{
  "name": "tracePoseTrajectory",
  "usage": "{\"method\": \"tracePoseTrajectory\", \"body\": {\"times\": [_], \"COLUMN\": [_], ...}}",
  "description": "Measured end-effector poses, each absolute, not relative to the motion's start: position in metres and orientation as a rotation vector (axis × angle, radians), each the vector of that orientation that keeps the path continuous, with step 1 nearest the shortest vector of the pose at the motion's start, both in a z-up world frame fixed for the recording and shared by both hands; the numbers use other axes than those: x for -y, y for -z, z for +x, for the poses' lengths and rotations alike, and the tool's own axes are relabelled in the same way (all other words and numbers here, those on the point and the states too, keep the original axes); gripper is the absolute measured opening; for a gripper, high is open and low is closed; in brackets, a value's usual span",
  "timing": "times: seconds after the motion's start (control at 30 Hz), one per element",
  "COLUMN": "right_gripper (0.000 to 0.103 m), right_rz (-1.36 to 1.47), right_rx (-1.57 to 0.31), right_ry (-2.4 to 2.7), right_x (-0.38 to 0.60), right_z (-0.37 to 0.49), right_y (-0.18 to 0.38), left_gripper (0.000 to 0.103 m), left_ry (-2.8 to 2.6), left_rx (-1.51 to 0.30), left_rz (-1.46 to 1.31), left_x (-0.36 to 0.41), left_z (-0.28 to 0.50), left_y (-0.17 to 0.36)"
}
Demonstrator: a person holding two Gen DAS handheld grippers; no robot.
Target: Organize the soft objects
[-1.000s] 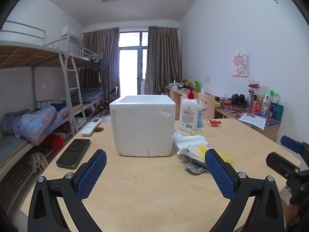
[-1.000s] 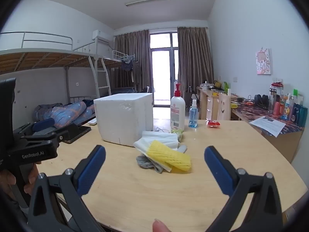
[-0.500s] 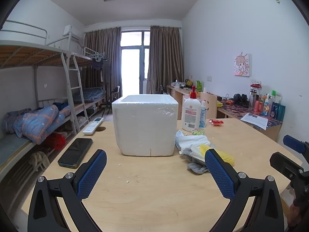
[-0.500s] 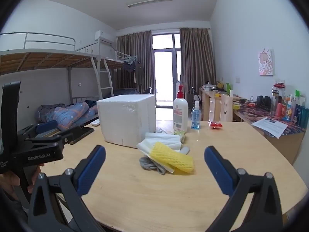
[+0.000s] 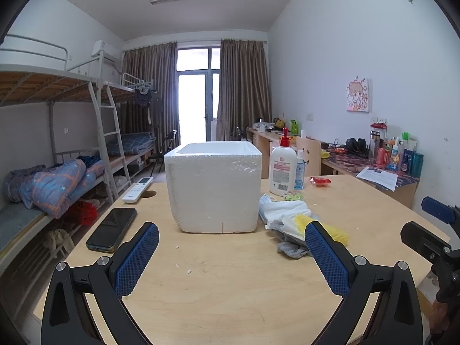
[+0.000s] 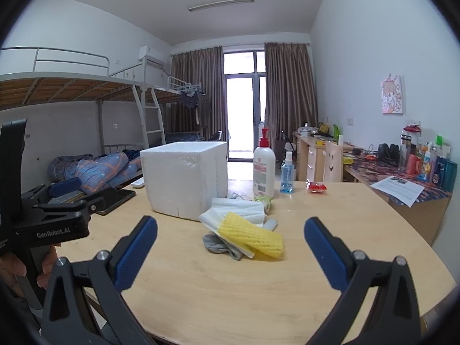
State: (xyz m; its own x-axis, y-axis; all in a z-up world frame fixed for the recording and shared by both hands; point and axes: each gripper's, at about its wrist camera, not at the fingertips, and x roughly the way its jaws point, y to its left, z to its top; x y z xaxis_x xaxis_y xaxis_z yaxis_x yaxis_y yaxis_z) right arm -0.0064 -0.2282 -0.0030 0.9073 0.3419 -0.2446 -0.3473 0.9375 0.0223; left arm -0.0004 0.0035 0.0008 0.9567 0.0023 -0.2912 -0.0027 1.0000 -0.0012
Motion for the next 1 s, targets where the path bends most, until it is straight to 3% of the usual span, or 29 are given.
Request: {"method": "tracePoseTrajectory", "body": {"times": [1.0], "right_gripper": [0.103], "right_rz": [-0.031], "right_rx": [-0.218], "right_ry": [-0.358], "right_x": [0.2268], "right_z": [-0.0107], "right_y": [0.0011], "left_gripper": [0.102], "left_ry": [0.013], "left_rx": [-0.255], "left_rz": [0.012], "left_x": [-0.0010], "left_z": [-0.0069], "left_y": [-0.0051]}}
